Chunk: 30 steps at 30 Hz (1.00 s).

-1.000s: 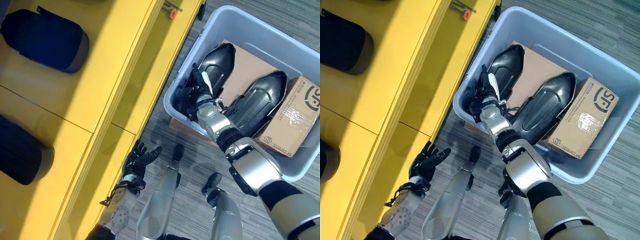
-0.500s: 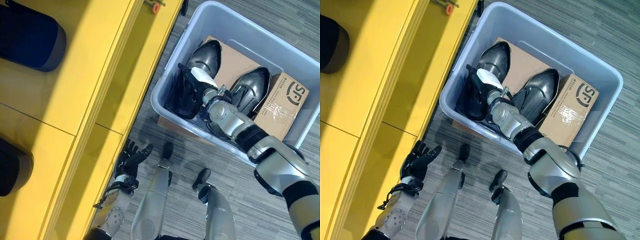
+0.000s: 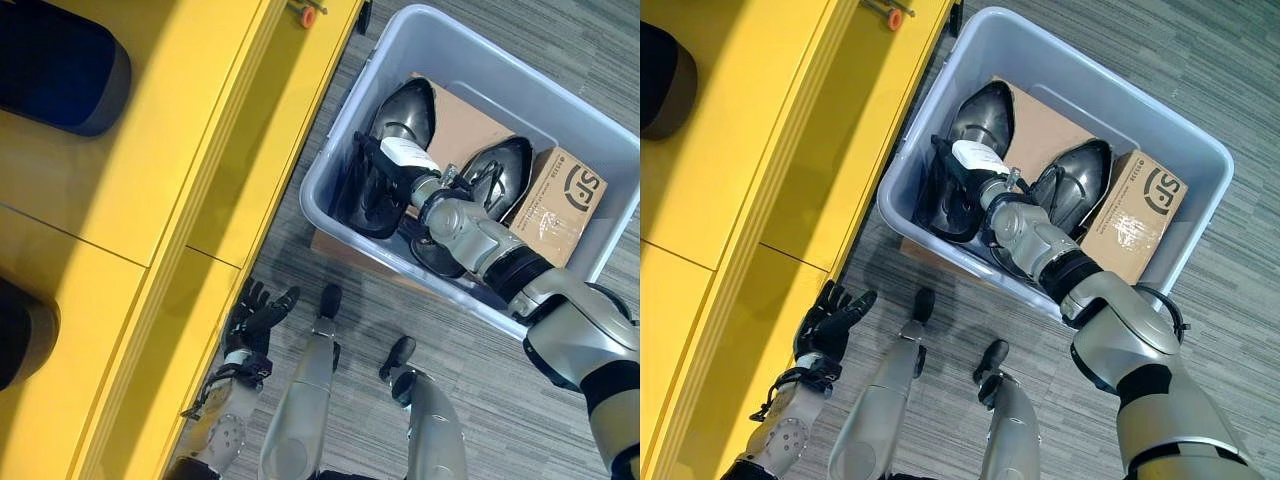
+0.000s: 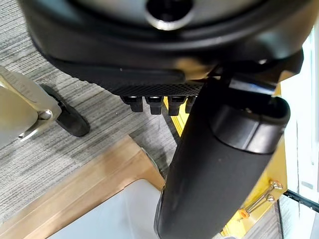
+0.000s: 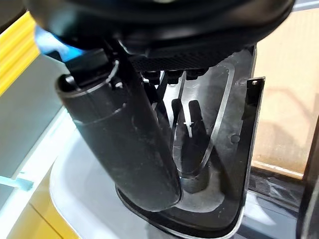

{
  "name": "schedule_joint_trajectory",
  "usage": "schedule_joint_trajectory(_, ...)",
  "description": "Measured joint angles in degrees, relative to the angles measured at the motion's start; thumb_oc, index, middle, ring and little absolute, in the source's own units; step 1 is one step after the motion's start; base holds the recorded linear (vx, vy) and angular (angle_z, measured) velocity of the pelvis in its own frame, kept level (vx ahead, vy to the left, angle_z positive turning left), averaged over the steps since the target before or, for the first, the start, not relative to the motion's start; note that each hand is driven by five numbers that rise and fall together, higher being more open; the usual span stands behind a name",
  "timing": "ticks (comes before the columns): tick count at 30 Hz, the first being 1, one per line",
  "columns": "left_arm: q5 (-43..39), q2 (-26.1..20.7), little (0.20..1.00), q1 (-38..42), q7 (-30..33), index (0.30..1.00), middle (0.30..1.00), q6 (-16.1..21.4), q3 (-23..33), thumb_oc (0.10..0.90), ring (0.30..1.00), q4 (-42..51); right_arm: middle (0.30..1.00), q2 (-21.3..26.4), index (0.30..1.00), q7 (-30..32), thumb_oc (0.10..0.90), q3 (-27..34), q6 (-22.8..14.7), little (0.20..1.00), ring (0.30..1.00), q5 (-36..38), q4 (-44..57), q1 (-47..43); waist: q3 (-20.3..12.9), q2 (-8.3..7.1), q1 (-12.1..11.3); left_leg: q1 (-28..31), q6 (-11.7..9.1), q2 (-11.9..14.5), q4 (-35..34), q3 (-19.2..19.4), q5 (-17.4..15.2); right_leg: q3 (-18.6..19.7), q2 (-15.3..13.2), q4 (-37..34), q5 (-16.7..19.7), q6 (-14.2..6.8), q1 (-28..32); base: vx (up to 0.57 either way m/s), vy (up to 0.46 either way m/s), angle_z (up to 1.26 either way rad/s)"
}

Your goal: Move parts from the plastic box to the shelf.

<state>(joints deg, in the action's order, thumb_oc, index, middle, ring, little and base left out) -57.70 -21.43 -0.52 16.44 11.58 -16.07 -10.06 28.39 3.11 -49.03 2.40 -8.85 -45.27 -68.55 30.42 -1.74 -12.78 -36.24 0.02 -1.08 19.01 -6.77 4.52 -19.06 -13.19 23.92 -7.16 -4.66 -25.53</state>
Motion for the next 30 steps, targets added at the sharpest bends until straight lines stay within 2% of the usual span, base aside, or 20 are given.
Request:
schedule_joint_trajectory(3,0.00,0.00,1.000,-0.49,-0.04,1.000,1.000,0.00,0.09,0.900,1.000,-0.01,1.000,1.44,1.000,0.00,0.900,-0.21,-0.89,1.000,1.000,-0.14,0.65,0.00,0.00,0.00,-0.01,0.00,0.06,-0.03,-0.05,0.01,0.06,-0.01,-0.01,-0.08,0.09,-0.07,0.01,0.00,0.000,0.00)
schedule_joint_trajectory(7,0.02,0.02,1.000,-0.39,-0.06,1.000,1.000,-0.01,0.48,0.900,1.000,0.05,1.000,5.89,1.000,0.00,0.900,-1.59,-1.07,1.000,1.000,-0.70,6.35,-0.28,0.02,-0.05,0.12,-0.01,0.08,-0.02,-0.19,0.02,0.20,-0.02,0.03,-0.39,0.41,-0.19,0.08,0.00,0.000,0.00)
schedule_joint_trajectory(14,0.02,0.05,1.000,-0.32,-0.05,1.000,1.000,0.00,0.54,0.900,1.000,0.40,1.000,8.13,1.000,0.09,0.900,-2.30,-1.22,1.000,1.000,-1.95,6.85,-2.61,0.09,-0.28,0.43,-0.21,0.19,-0.05,-0.34,0.06,0.53,-0.09,0.02,-0.79,0.81,-0.21,0.00,-0.03,0.014,0.00)
schedule_joint_trajectory(19,0.02,0.03,1.000,-0.35,-0.05,1.000,1.000,0.00,0.57,0.900,1.000,0.54,1.000,8.47,1.000,0.02,0.900,-4.83,-1.60,1.000,1.000,-2.38,6.63,-3.61,0.15,-0.42,0.74,-0.28,0.17,-0.06,-0.34,0.05,0.55,-0.10,0.03,-0.86,0.92,-0.17,-0.03,0.01,-0.006,0.00)
schedule_joint_trajectory(20,0.02,0.01,1.000,-0.39,-0.05,1.000,1.000,0.00,0.68,0.900,1.000,0.70,1.000,10.25,1.000,-0.09,0.900,-8.82,-2.25,1.000,1.000,-3.60,5.88,-6.21,0.15,-0.42,0.71,-0.29,0.22,-0.06,-0.34,0.05,0.62,-0.11,0.03,-0.86,0.98,-0.20,-0.03,0.00,0.000,0.00)
schedule_joint_trajectory(21,0.01,0.00,1.000,-0.54,-0.05,1.000,1.000,0.00,0.72,0.900,1.000,0.86,1.000,10.56,1.000,-0.04,0.900,-8.80,-2.34,1.000,1.000,-4.22,4.93,-7.26,0.15,-0.43,0.87,-0.18,-0.19,-0.05,-0.29,0.01,0.20,-0.09,0.02,-0.82,0.95,-0.19,0.10,0.00,0.000,0.00)
schedule_joint_trajectory(24,0.00,-0.21,1.000,-0.62,-0.03,1.000,1.000,0.10,0.61,0.900,1.000,1.32,1.000,13.21,1.000,0.22,0.900,-11.48,-3.80,1.000,1.000,-4.67,4.59,-9.73,0.15,-0.52,1.13,-0.11,0.36,-0.08,-0.39,0.15,1.02,-0.13,-0.04,-0.81,1.42,-0.63,0.08,-0.03,0.009,-0.01)
schedule_joint_trajectory(27,0.01,-0.25,1.000,-0.56,0.01,1.000,1.000,0.15,0.74,0.900,1.000,1.16,1.000,16.29,1.000,0.31,0.900,-9.72,-3.08,1.000,1.000,-4.66,8.99,-9.64,0.16,-0.60,1.81,-0.02,0.35,-0.07,-0.45,0.25,1.00,0.08,0.00,-1.02,1.53,-0.44,0.14,0.00,0.003,-0.03)
schedule_joint_trajectory(30,-0.01,-0.11,1.000,-0.54,0.01,1.000,1.000,0.15,0.98,0.900,1.000,1.14,1.000,17.13,1.000,0.32,0.900,-9.04,-3.12,1.000,1.000,-4.65,11.95,-9.60,0.17,-0.64,2.50,0.00,0.36,0.00,-0.45,0.31,1.00,0.34,0.14,-1.17,1.65,-0.25,0.08,-0.01,0.004,-0.04)
